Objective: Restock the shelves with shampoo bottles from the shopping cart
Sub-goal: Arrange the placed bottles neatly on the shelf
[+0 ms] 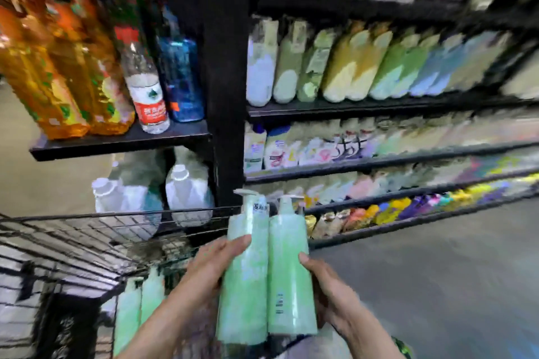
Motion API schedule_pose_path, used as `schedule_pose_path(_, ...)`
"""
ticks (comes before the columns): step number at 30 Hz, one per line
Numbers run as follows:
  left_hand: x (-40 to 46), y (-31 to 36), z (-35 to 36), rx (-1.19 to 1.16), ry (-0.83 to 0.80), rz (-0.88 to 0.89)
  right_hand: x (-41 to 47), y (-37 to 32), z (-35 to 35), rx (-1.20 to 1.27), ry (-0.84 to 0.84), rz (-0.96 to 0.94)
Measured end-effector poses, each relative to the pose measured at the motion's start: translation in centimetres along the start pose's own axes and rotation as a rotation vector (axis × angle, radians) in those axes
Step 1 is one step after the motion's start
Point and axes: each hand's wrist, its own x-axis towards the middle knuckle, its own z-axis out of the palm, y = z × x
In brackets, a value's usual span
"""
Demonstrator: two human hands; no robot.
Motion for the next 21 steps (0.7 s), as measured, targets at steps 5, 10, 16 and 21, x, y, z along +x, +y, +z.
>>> schedule_pose_path(5,0.6,1.3,11.9,0.087,-0.085,0.119,-4.0,-3.8,-10.5,-0.032,0.000,-0.143)
schedule_pose_path(10,2.0,1.6,21.9,0.129,-0.140,0.147,-7.1,-7.0,-20.0,-0.074,0.054,-0.247)
schedule_pose_path(16,3.5,2.9,31.4,0.181,-0.218,0.184,-9.0,-9.9,-28.1,-0.013,0.135,-0.342)
schedule_pose_path(21,6.7,4.7,37.9,0.221,-0.291,0.231,-9.0,-12.7,-33.4,-0.003,0.156,-0.476)
